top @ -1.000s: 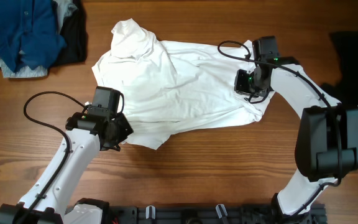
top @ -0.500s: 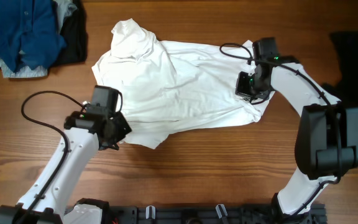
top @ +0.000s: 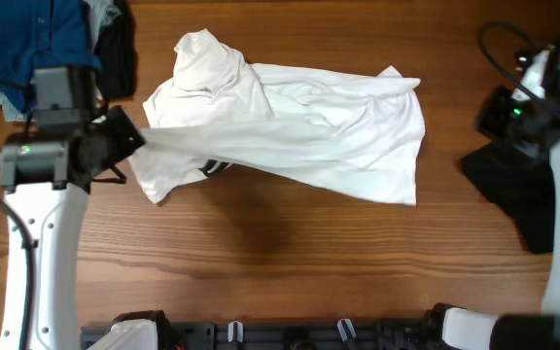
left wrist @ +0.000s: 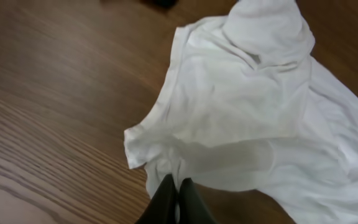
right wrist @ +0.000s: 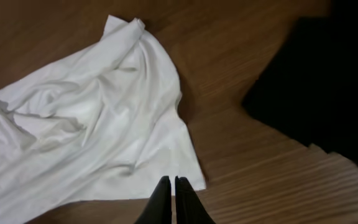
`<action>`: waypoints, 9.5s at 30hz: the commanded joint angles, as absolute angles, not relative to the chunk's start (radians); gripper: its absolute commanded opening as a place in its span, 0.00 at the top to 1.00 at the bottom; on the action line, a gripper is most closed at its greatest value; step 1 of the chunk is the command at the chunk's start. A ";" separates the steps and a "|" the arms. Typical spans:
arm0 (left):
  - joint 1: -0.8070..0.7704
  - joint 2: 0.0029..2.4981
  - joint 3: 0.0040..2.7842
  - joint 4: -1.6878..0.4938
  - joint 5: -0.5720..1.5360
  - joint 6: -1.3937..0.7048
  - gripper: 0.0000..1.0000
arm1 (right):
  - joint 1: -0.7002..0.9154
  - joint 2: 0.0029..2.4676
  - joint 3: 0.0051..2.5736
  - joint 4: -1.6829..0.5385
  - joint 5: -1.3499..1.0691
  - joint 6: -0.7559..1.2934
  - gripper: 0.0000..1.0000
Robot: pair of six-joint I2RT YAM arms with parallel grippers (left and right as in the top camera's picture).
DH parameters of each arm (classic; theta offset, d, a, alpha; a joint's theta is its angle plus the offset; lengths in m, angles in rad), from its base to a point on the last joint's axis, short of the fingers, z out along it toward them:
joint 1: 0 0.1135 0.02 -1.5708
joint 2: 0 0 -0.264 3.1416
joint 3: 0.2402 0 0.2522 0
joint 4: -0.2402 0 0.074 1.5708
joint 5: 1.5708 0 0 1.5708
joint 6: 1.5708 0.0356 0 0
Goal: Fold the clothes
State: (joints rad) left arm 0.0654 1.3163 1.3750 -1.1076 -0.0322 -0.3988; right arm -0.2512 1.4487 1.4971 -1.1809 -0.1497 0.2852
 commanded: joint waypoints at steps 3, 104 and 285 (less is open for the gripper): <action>0.105 1.298 1.425 -1.122 -0.050 -0.344 0.96 | -0.292 1.340 1.504 -1.243 -0.165 0.241 0.96; -0.058 1.527 1.424 -1.312 -0.054 -0.400 0.96 | -0.253 1.540 1.327 -1.278 -0.070 0.218 0.96; -0.077 1.971 1.623 -0.961 0.011 -0.239 0.04 | -0.215 2.379 1.905 -0.823 0.051 0.210 0.59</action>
State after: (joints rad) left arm -0.0731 1.9625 1.6157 -0.9688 -0.0013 -0.2508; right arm -0.2142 2.3409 1.8999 -0.8219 0.0345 0.2020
